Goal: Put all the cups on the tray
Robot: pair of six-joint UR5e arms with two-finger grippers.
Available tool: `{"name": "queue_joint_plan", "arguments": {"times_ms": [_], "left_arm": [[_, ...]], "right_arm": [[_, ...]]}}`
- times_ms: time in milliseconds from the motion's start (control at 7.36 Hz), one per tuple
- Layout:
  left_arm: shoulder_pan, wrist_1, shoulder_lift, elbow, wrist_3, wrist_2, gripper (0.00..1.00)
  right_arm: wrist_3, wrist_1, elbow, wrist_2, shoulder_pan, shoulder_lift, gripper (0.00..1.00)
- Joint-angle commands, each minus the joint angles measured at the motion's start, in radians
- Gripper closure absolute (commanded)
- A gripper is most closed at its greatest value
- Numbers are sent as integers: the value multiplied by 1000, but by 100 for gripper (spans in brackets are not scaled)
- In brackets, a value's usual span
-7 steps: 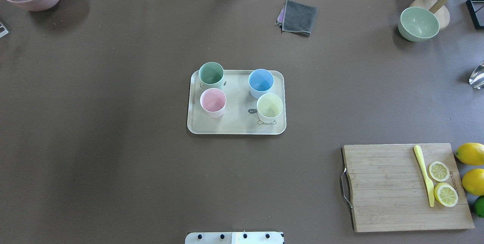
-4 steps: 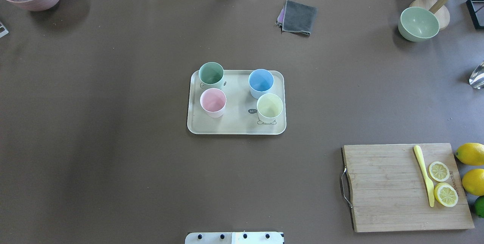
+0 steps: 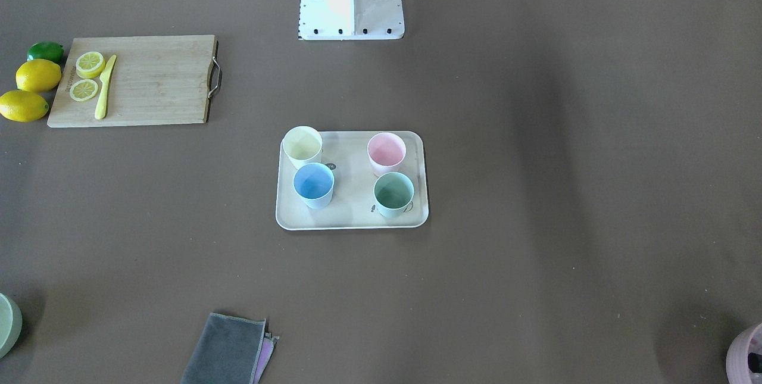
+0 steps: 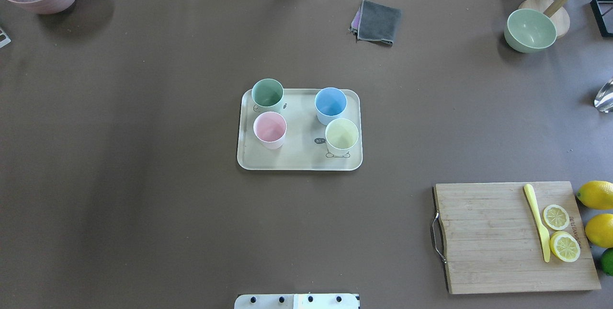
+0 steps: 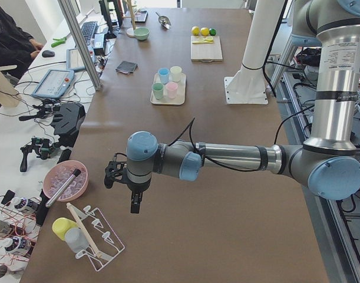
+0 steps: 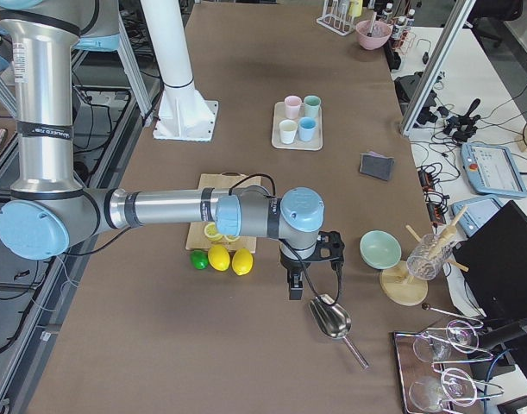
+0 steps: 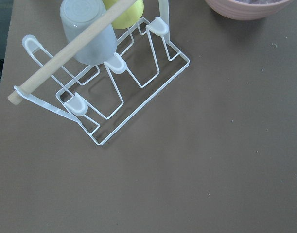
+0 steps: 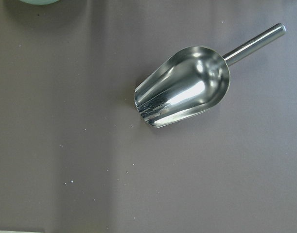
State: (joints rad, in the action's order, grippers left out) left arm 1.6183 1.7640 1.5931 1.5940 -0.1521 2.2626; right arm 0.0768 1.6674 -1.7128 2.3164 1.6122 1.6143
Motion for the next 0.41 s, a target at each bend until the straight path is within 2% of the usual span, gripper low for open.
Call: {"name": "queue_joint_plan", "arguments": {"times_ms": [0,272], "left_arm": [[0,0,-1,-2,-4,2,2],[0,2,-5,1,-3,8,2]], "right_arm": [[0,0,-1,1,-2,-1,0],[0,-1,-2,3,-5,-2,0]]}}
